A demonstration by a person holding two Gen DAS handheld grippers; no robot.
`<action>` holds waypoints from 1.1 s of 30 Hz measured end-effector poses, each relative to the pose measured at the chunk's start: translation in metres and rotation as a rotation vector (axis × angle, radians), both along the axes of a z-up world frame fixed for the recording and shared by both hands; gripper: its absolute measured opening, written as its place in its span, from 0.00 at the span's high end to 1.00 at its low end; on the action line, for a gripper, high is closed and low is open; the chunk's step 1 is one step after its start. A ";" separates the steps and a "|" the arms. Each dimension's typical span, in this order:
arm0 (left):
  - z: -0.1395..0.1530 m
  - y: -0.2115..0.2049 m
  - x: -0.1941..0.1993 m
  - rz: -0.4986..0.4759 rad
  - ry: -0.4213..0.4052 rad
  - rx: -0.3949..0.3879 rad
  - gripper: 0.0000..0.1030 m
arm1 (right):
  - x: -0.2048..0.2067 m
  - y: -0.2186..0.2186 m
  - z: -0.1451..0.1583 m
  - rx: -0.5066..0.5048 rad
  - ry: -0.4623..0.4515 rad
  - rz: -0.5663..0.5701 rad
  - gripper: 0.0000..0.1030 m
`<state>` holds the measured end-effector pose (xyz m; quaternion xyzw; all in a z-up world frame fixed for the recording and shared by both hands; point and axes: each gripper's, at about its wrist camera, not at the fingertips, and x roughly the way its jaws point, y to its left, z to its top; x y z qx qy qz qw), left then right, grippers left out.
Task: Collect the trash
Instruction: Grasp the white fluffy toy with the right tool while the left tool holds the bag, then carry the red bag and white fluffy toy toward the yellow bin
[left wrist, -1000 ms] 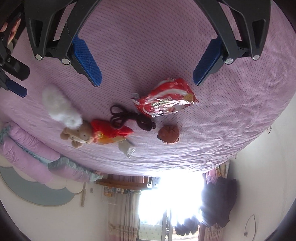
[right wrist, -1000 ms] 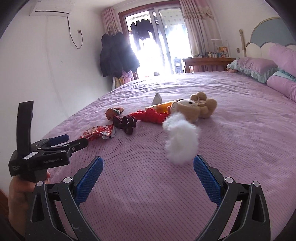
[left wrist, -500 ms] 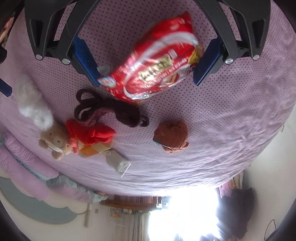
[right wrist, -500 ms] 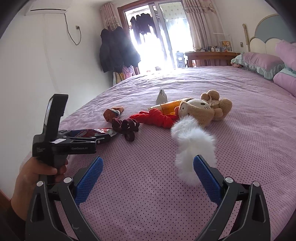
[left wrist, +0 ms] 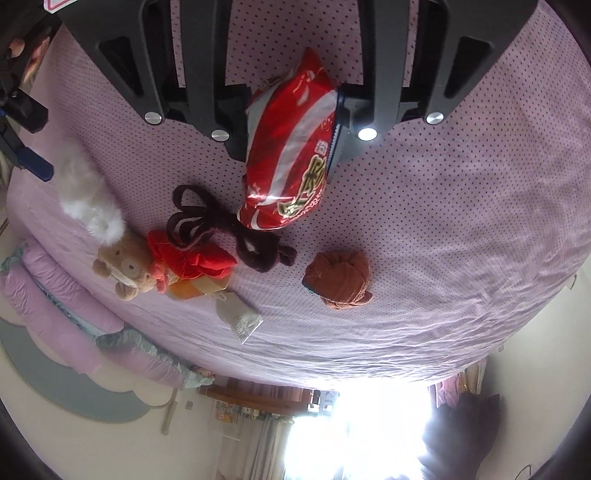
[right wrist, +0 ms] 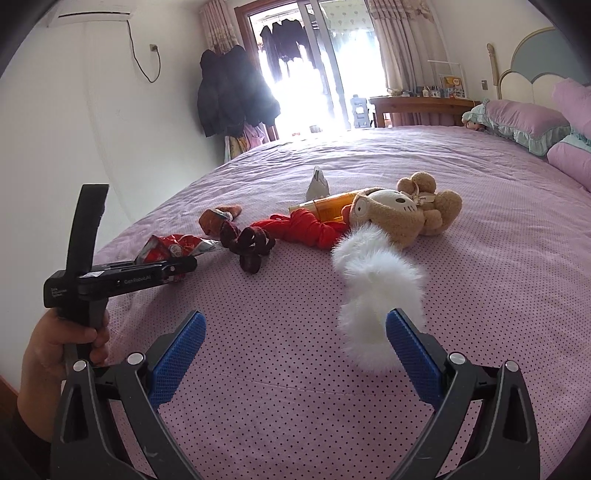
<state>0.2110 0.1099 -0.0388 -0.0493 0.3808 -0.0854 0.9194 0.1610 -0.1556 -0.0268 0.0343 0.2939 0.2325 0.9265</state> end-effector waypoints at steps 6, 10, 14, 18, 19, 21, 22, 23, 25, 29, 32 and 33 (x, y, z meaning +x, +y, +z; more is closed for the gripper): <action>0.016 -0.006 -0.021 -0.028 -0.042 -0.058 0.71 | 0.014 -0.005 0.002 -0.025 -0.001 -0.017 0.08; 0.029 -0.012 -0.030 -0.049 -0.075 -0.070 0.71 | 0.024 -0.010 0.005 -0.037 -0.004 -0.037 0.08; 0.035 -0.017 -0.033 -0.071 -0.078 -0.092 0.71 | 0.036 -0.018 0.001 -0.053 0.017 -0.068 0.08; 0.036 -0.024 -0.034 -0.089 -0.076 -0.100 0.71 | 0.065 -0.022 -0.018 -0.106 0.139 -0.089 0.09; 0.036 -0.026 -0.035 -0.093 -0.075 -0.102 0.71 | 0.070 -0.025 -0.021 -0.102 0.159 -0.092 0.21; 0.036 -0.029 -0.036 -0.098 -0.073 -0.103 0.71 | 0.078 -0.031 -0.027 -0.068 0.200 -0.078 0.52; 0.036 -0.031 -0.037 -0.102 -0.072 -0.102 0.71 | 0.079 -0.034 -0.029 -0.048 0.212 -0.074 0.64; 0.036 -0.032 -0.038 -0.103 -0.070 -0.103 0.71 | 0.078 -0.039 -0.029 -0.027 0.213 -0.068 0.68; 0.036 -0.037 -0.042 -0.116 -0.065 -0.111 0.71 | 0.071 -0.048 -0.028 0.031 0.205 -0.044 0.72; 0.035 -0.054 -0.051 -0.165 -0.051 -0.139 0.71 | 0.041 -0.066 -0.020 0.100 0.163 -0.011 0.72; 0.035 -0.076 -0.063 -0.216 -0.055 -0.143 0.71 | 0.015 -0.086 -0.013 0.153 0.140 -0.001 0.72; 0.035 -0.084 -0.067 -0.233 -0.055 -0.147 0.71 | 0.004 -0.094 -0.011 0.156 0.129 -0.006 0.72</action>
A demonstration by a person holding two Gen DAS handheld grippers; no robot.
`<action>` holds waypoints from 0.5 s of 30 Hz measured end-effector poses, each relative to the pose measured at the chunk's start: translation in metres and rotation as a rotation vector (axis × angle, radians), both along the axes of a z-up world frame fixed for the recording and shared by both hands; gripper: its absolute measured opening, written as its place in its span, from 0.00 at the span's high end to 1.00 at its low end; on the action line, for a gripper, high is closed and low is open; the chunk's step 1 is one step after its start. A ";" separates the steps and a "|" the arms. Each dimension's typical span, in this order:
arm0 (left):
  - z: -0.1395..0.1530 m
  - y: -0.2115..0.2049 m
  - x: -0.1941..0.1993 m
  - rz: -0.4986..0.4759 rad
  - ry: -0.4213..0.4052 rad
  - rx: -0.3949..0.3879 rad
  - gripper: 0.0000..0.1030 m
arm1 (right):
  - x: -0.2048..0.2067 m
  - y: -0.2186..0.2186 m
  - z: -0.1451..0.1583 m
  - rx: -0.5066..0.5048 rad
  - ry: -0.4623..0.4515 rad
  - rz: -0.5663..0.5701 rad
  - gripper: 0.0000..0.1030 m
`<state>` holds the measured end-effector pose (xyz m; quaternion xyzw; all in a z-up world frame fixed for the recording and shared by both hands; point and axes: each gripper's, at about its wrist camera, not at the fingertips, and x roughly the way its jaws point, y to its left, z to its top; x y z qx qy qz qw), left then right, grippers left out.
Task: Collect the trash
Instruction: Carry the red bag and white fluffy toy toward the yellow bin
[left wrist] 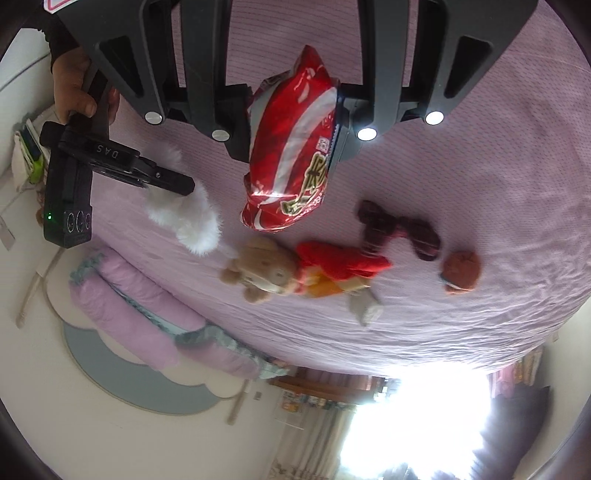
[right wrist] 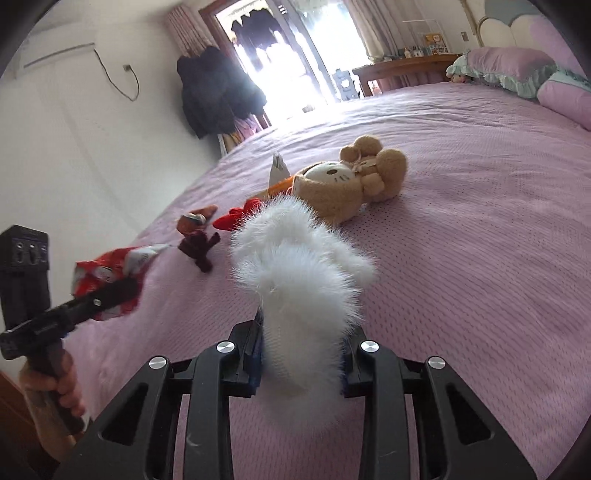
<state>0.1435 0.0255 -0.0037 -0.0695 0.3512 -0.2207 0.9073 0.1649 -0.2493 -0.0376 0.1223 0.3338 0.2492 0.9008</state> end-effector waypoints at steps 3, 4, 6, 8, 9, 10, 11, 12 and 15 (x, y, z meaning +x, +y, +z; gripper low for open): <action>-0.001 -0.032 -0.015 -0.075 0.002 -0.012 0.71 | -0.031 -0.022 0.006 0.004 -0.023 -0.030 0.72; -0.003 -0.045 -0.021 -0.105 0.003 -0.015 0.71 | -0.042 -0.031 0.007 0.002 -0.030 -0.041 0.72; -0.005 -0.068 -0.030 -0.157 0.011 -0.022 0.71 | -0.064 -0.048 0.010 -0.010 -0.045 -0.071 0.72; -0.009 -0.094 -0.039 -0.211 0.022 -0.025 0.71 | -0.085 -0.065 0.012 -0.017 -0.057 -0.108 0.72; -0.012 -0.108 -0.044 -0.241 0.028 -0.022 0.71 | -0.099 -0.076 0.012 -0.021 -0.059 -0.132 0.72; -0.015 -0.122 -0.049 -0.268 0.035 -0.017 0.71 | -0.112 -0.088 0.011 -0.025 -0.059 -0.155 0.72; -0.018 -0.136 -0.054 -0.296 0.042 -0.015 0.71 | -0.123 -0.096 0.010 -0.030 -0.059 -0.174 0.72; -0.020 -0.146 -0.058 -0.317 0.048 -0.013 0.71 | -0.137 -0.109 0.009 -0.039 -0.056 -0.205 0.72; -0.028 -0.188 -0.074 -0.403 0.066 -0.004 0.71 | -0.174 -0.143 0.004 -0.049 -0.043 -0.293 0.72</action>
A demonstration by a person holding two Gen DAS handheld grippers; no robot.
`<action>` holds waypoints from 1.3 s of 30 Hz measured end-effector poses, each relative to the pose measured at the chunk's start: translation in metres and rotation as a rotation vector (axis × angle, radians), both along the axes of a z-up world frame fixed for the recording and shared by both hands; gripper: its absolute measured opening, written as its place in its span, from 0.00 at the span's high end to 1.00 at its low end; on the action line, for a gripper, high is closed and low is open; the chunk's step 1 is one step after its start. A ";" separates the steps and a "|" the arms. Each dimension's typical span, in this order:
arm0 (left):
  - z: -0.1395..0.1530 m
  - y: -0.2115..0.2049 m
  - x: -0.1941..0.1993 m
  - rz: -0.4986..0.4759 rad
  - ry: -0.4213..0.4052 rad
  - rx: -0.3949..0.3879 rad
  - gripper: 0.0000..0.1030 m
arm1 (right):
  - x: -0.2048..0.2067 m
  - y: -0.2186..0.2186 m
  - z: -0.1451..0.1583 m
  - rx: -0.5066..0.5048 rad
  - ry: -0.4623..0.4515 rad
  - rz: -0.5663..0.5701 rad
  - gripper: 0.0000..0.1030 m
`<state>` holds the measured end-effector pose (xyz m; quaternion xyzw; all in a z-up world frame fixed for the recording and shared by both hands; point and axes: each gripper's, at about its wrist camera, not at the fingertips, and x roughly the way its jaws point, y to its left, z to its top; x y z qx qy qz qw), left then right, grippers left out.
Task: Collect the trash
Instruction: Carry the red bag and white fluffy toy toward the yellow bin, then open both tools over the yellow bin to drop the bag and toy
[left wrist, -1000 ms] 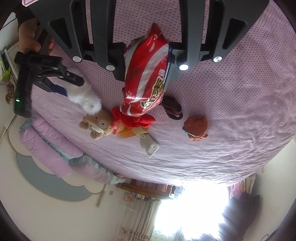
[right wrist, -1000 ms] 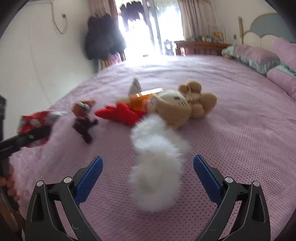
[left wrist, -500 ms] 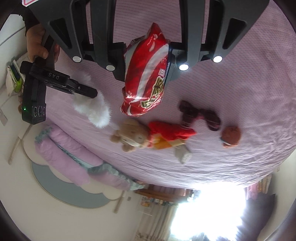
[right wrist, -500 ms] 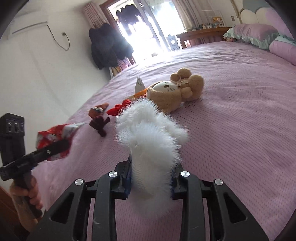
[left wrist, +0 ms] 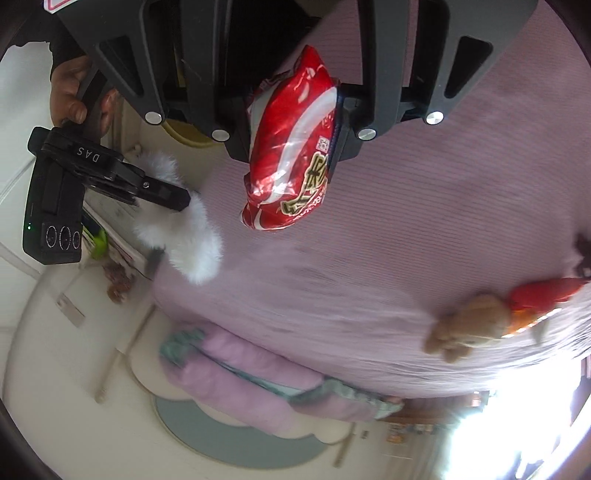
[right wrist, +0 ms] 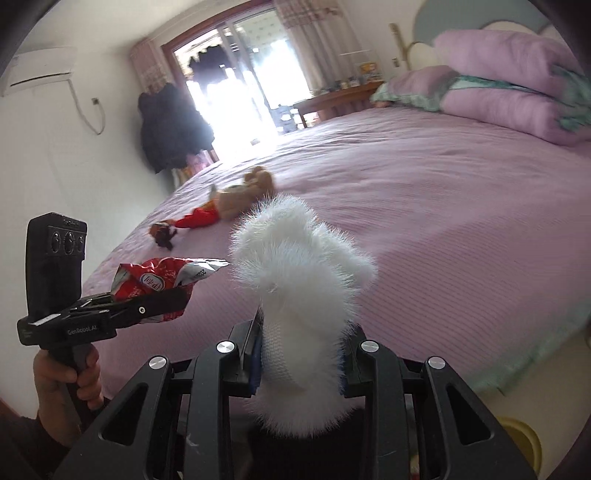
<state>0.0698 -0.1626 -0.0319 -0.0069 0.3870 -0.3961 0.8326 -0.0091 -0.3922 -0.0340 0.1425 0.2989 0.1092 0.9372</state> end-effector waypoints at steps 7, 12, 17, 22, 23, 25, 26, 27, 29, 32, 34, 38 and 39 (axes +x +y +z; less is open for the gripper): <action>-0.028 -0.099 -0.047 -0.214 0.050 0.041 0.71 | -0.080 -0.069 -0.036 0.021 0.081 -0.230 0.72; -0.060 -0.166 -0.076 -0.350 0.112 0.090 0.71 | -0.130 -0.106 -0.063 0.063 0.133 -0.366 0.72; -0.097 -0.218 -0.096 -0.434 0.197 0.135 0.71 | -0.159 -0.133 -0.084 0.106 0.179 -0.446 0.71; -0.122 -0.246 -0.111 -0.471 0.236 0.171 0.15 | -0.168 -0.145 -0.097 0.131 0.213 -0.471 0.69; -0.125 -0.249 -0.113 -0.468 0.226 0.169 0.13 | -0.170 -0.148 -0.099 0.134 0.218 -0.477 0.69; -0.129 -0.256 -0.117 -0.486 0.205 0.185 0.12 | -0.172 -0.151 -0.104 0.138 0.229 -0.484 0.69; -0.131 -0.251 -0.117 -0.492 0.200 0.195 0.11 | -0.174 -0.153 -0.106 0.141 0.232 -0.486 0.69; -0.133 -0.252 -0.118 -0.493 0.192 0.209 0.11 | -0.175 -0.154 -0.108 0.144 0.236 -0.488 0.69; -0.133 -0.247 -0.117 -0.491 0.178 0.232 0.11 | -0.177 -0.155 -0.111 0.145 0.247 -0.486 0.69; -0.135 -0.245 -0.114 -0.486 0.174 0.246 0.11 | -0.178 -0.155 -0.116 0.142 0.261 -0.482 0.69; -0.136 -0.242 -0.112 -0.483 0.174 0.248 0.11 | -0.178 -0.155 -0.119 0.141 0.272 -0.478 0.69; -0.134 -0.239 -0.110 -0.481 0.159 0.250 0.11 | -0.174 -0.154 -0.123 0.123 0.292 -0.475 0.69; -0.133 -0.238 -0.110 -0.484 0.157 0.251 0.11 | -0.173 -0.153 -0.124 0.115 0.300 -0.474 0.68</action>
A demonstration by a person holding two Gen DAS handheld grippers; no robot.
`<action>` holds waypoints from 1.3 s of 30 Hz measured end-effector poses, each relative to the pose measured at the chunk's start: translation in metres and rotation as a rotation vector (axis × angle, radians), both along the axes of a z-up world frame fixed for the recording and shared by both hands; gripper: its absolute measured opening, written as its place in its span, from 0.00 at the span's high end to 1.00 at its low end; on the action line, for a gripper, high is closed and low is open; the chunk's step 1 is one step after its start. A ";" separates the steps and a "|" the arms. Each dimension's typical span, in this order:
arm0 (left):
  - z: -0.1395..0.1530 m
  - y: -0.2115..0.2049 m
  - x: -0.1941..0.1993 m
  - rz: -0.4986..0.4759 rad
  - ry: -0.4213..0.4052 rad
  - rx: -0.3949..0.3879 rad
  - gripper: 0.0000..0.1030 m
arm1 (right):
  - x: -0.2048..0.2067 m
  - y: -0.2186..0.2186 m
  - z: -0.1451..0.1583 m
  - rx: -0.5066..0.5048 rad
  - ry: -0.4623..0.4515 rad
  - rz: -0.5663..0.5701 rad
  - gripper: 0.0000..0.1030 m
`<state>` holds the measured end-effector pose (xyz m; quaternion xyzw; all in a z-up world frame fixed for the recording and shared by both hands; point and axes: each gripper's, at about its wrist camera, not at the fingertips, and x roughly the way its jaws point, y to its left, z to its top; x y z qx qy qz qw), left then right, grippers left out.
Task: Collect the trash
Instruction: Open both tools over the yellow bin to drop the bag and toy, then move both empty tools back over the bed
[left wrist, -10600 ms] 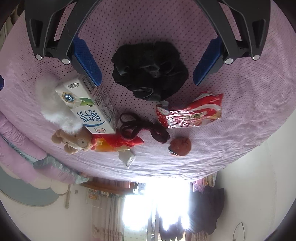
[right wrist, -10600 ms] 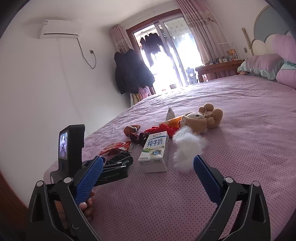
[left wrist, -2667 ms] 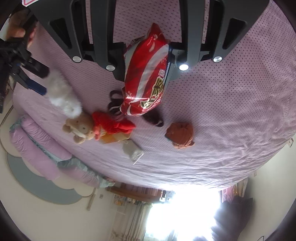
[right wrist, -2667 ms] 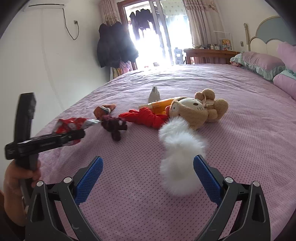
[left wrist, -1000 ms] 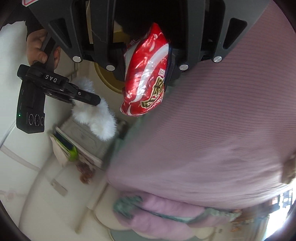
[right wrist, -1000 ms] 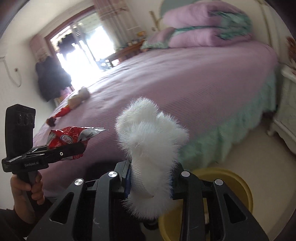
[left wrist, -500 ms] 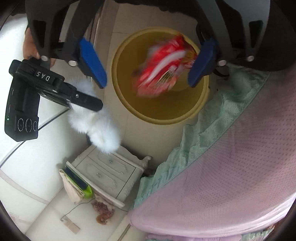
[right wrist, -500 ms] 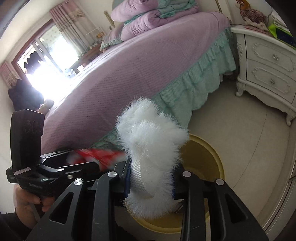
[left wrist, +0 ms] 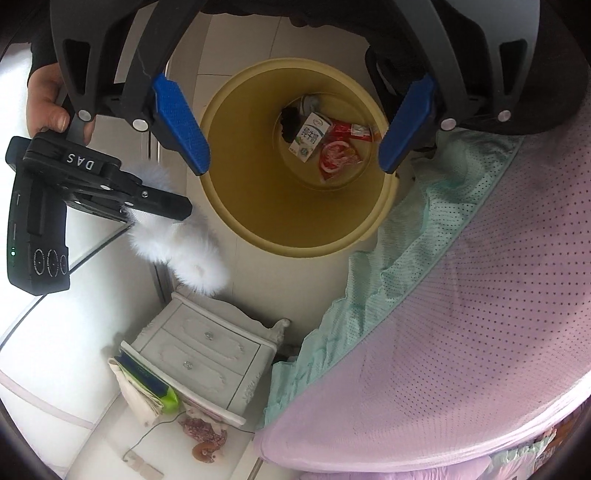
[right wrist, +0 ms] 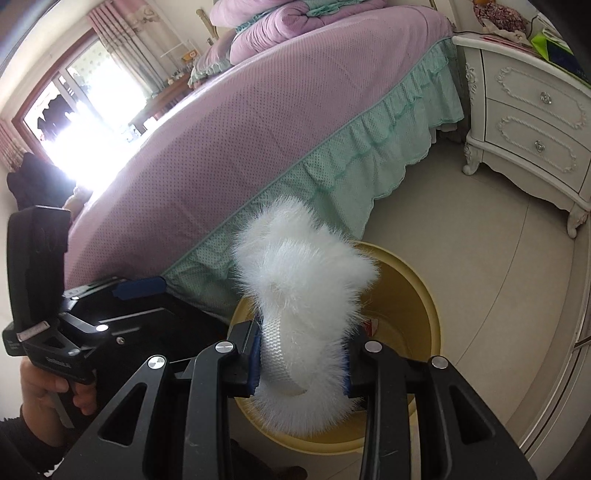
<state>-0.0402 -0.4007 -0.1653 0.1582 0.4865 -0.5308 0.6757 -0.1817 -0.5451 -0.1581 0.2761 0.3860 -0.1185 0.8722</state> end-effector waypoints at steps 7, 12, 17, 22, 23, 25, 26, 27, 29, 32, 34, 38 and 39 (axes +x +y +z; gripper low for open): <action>-0.001 0.000 -0.001 -0.011 -0.015 0.003 0.10 | 0.013 0.004 -0.006 -0.034 0.050 0.004 0.26; -0.003 0.001 0.001 -0.016 -0.006 0.002 0.10 | 0.012 0.000 -0.006 -0.040 0.069 -0.012 0.26; -0.002 0.001 0.000 -0.017 -0.008 0.003 0.10 | 0.008 -0.004 -0.005 -0.040 0.076 -0.025 0.26; -0.002 0.002 0.000 -0.017 0.000 -0.004 0.10 | 0.009 -0.003 -0.006 -0.038 0.085 -0.019 0.26; -0.001 0.002 0.001 -0.017 0.000 -0.004 0.10 | 0.010 -0.003 -0.005 -0.039 0.085 -0.017 0.26; 0.000 0.003 0.000 -0.018 -0.003 -0.005 0.10 | 0.011 -0.001 -0.004 -0.041 0.086 -0.012 0.26; 0.001 0.003 -0.001 -0.017 -0.004 -0.007 0.10 | 0.012 0.000 -0.003 -0.044 0.087 -0.009 0.26; 0.002 0.004 -0.001 -0.017 -0.005 -0.008 0.10 | 0.012 0.001 -0.002 -0.047 0.088 -0.009 0.26; 0.004 0.005 -0.001 -0.015 -0.006 -0.014 0.10 | 0.012 0.002 0.000 -0.052 0.085 -0.006 0.26; 0.013 0.011 -0.002 -0.010 -0.016 -0.035 0.10 | 0.013 0.006 0.006 -0.059 0.067 -0.002 0.26; 0.020 0.017 -0.002 -0.001 -0.025 -0.053 0.10 | 0.014 0.010 0.014 -0.068 0.040 0.012 0.26; 0.042 0.035 -0.001 0.035 -0.083 -0.096 0.10 | 0.024 0.026 0.032 -0.095 -0.029 0.061 0.26; 0.049 0.044 -0.001 0.054 -0.110 -0.113 0.10 | 0.027 0.031 0.037 -0.101 -0.047 0.075 0.25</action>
